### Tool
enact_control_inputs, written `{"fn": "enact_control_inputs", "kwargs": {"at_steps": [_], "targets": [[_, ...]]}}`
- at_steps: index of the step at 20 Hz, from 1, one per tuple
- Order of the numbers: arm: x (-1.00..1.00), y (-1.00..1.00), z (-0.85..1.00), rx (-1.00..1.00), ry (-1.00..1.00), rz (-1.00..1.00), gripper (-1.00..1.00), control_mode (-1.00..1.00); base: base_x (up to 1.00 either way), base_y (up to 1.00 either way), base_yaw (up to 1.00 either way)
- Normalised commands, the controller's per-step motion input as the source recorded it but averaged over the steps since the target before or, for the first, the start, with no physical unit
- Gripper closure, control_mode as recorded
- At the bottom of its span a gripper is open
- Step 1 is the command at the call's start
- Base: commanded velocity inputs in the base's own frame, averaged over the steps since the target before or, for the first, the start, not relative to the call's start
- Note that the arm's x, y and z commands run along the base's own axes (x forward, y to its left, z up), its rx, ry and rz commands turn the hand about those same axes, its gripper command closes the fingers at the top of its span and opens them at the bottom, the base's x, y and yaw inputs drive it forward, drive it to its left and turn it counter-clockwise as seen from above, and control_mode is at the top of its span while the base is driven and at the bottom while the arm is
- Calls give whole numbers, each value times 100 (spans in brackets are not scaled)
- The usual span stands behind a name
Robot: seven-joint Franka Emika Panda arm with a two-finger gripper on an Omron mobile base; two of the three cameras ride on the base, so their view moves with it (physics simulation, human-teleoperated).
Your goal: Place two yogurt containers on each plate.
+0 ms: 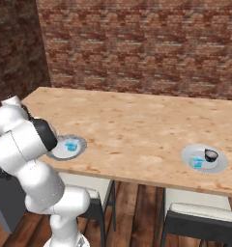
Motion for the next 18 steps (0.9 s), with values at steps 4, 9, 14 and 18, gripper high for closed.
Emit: {"fn": "enact_control_inputs", "kwargs": {"at_steps": [4, 9, 14, 18], "targets": [[6, -99, 1, -4, 9, -15, 100, -100, 0, 0, 0], [31, -57, 0, -5, 1, -6, 100, -100, 0, 0, 0], [85, 0, 0, 0, 4, -7, 100, -100, 0, 0, 0], [71, 0, -1, 0, 6, -6, 100, -100, 0, 0, 0]]}}
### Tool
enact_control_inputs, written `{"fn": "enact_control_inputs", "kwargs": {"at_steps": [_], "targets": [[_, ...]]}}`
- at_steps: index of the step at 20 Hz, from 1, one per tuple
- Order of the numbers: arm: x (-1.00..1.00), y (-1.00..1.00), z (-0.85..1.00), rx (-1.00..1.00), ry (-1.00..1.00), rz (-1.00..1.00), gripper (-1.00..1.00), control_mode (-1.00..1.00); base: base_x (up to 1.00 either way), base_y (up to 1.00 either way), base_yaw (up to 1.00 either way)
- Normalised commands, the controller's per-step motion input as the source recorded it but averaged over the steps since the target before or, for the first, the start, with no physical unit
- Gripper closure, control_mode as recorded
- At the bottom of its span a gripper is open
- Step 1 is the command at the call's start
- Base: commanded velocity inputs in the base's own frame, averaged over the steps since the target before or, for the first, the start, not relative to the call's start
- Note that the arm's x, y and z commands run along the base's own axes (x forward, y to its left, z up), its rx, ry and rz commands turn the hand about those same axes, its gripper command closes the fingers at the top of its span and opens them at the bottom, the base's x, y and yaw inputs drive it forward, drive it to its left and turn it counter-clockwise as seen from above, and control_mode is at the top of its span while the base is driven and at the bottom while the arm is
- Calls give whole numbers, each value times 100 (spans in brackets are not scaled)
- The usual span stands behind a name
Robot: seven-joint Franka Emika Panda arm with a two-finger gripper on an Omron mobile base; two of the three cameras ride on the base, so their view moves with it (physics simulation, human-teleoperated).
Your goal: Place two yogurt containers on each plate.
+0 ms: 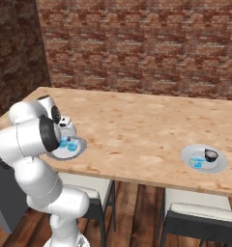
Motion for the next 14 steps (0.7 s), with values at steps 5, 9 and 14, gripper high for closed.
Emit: {"fn": "enact_control_inputs", "kwargs": {"at_steps": [5, 9, 14], "targets": [[28, 12, -12, -2, 13, -1, -100, -100, 0, 0, 0], [-1, 13, 0, 0, 2, -1, -100, -100, 0, 0, 0], [0, 5, 12, 0, 0, -3, -100, -100, 0, 0, 0]]}}
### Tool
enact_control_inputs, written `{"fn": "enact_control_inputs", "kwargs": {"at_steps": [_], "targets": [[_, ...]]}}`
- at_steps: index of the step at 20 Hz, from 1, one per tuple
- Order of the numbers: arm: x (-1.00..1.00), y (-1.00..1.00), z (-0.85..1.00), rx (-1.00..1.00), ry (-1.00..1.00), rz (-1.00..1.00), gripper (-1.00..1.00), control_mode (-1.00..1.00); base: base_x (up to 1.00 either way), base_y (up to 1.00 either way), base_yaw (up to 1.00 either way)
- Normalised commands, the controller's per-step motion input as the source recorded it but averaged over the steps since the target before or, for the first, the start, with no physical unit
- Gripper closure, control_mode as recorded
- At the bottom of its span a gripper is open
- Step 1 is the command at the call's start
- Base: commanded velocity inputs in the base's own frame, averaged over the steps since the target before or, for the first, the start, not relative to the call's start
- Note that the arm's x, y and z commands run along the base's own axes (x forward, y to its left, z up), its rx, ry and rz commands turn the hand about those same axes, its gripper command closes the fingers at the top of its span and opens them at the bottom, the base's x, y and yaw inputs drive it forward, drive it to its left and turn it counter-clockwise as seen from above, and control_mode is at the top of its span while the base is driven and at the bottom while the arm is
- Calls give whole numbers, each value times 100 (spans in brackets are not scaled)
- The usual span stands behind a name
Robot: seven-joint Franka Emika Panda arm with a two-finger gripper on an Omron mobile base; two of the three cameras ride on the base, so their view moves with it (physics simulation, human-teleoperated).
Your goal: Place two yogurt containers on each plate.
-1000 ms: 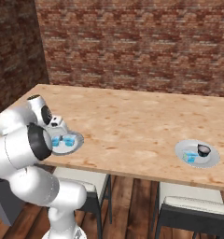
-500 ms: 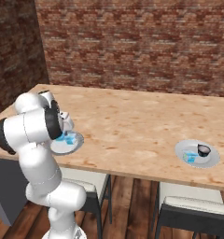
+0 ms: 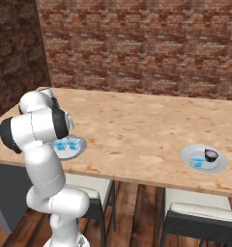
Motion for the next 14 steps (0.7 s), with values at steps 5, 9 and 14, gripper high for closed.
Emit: {"fn": "enact_control_inputs", "kwargs": {"at_steps": [5, 9, 14], "targets": [[-5, 2, 10, 0, 0, -3, -100, -100, 0, 0, 0], [-67, -3, 56, 0, -13, -2, -100, -100, 0, 0, 0], [-100, -67, 3, 6, -34, -3, -100, -100, 0, 0, 0]]}}
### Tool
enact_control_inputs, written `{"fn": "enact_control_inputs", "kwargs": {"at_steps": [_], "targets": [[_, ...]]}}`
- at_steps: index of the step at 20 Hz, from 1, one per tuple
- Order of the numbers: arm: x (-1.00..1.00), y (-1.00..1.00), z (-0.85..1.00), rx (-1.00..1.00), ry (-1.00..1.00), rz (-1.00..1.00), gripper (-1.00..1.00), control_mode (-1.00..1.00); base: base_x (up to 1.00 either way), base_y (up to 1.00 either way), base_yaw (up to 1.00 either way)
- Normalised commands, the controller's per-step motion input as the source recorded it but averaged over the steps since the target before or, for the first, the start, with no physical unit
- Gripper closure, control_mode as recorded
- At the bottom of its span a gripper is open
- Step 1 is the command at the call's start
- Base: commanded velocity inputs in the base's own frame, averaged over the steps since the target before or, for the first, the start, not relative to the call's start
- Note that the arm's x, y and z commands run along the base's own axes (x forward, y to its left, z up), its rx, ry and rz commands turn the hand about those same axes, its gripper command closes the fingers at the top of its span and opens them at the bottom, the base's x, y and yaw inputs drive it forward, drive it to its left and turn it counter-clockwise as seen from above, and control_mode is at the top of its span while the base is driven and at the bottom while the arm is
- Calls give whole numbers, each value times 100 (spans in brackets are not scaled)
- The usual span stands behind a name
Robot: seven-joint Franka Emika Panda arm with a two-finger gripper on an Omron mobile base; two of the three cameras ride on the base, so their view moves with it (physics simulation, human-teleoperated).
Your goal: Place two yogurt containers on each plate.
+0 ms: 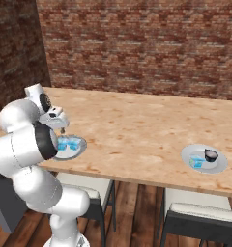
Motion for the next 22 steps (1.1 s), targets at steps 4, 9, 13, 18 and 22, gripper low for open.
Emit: {"fn": "enact_control_inputs", "kwargs": {"at_steps": [4, 9, 13, 18, 22], "targets": [[-100, -100, -18, 11, -40, -1, -100, -100, 0, 0, 0], [-100, -100, 2, 13, -35, -3, -100, -100, 0, 0, 0], [-100, -100, 43, 3, -42, 0, -100, -100, 0, 0, 0], [-100, -100, 54, 1, -45, 1, -100, -100, 0, 0, 0], [-83, -59, 44, 0, -42, 2, -100, -100, 0, 0, 0]]}}
